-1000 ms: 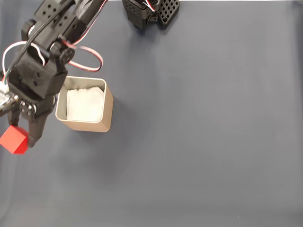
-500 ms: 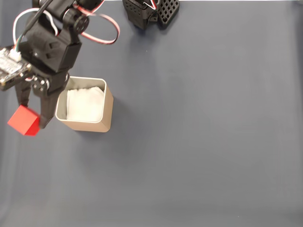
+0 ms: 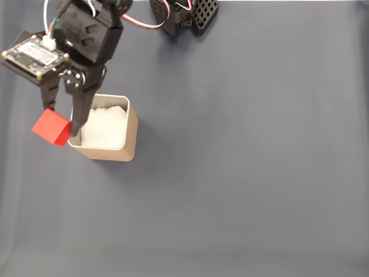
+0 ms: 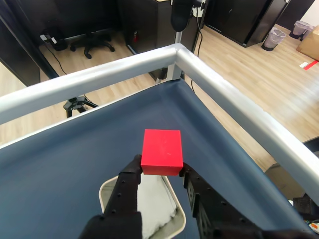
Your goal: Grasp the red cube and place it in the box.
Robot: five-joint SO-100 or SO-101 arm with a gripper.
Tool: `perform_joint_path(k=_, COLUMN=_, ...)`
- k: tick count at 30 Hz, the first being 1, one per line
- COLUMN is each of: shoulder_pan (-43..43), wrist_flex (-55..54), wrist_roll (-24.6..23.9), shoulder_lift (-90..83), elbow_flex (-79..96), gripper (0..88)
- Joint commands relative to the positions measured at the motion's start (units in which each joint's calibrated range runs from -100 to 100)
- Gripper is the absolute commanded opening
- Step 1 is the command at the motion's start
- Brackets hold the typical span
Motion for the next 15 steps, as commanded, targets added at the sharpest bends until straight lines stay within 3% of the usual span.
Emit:
perform_joint_path(k=1, shoulder_pan=-0.4, wrist_flex=0.2, wrist_roll=0.5, shoulder_lift=-5.9, elbow_flex=1.9, gripper=14.7)
perform_joint_path(k=15, shoulder_pan=-1.5, wrist_flex=0.2, wrist_roll=1.1, shoulder_lift=-16.1, elbow_flex=12.2, gripper=14.8)
